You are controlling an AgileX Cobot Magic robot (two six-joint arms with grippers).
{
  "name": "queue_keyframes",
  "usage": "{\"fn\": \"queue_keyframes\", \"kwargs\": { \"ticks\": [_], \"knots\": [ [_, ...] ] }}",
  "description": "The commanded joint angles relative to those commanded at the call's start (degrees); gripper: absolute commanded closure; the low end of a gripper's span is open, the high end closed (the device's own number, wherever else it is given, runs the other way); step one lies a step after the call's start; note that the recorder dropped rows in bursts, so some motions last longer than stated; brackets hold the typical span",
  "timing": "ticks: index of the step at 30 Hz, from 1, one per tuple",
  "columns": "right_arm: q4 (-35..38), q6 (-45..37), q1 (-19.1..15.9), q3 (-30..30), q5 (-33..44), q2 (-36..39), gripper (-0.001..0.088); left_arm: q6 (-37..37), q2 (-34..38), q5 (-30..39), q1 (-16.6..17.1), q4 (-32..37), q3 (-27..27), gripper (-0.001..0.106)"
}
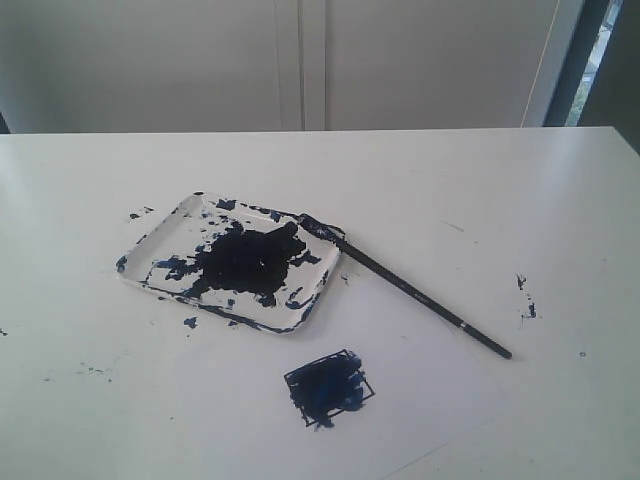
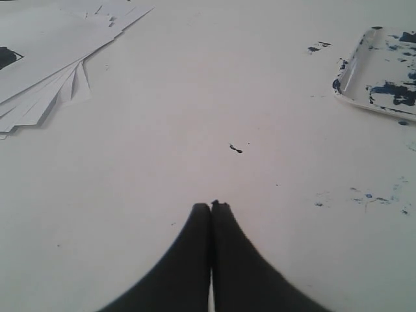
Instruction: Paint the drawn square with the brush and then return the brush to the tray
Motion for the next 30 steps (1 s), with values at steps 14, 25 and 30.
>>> {"fn": "queue_keyframes", "kwargs": {
  "ticks": [14, 25, 30],
  "knots": [
    [0.0, 0.0, -9.8, 0.0, 0.0, 0.0, 0.0868, 0.1, 0.0, 0.0, -5.3, 0.0, 0.0, 0.105],
    [0.0, 0.0, -10.5, 0.0, 0.1, 0.0, 0.0868, 0.1, 0.0, 0.0, -5.3, 0.0, 0.0, 0.105],
    [0.0, 0.0, -10.5, 0.0, 0.1, 0.0, 0.0868, 0.1, 0.0, 0.0, -5.3, 0.0, 0.0, 0.105]
  ]
}}
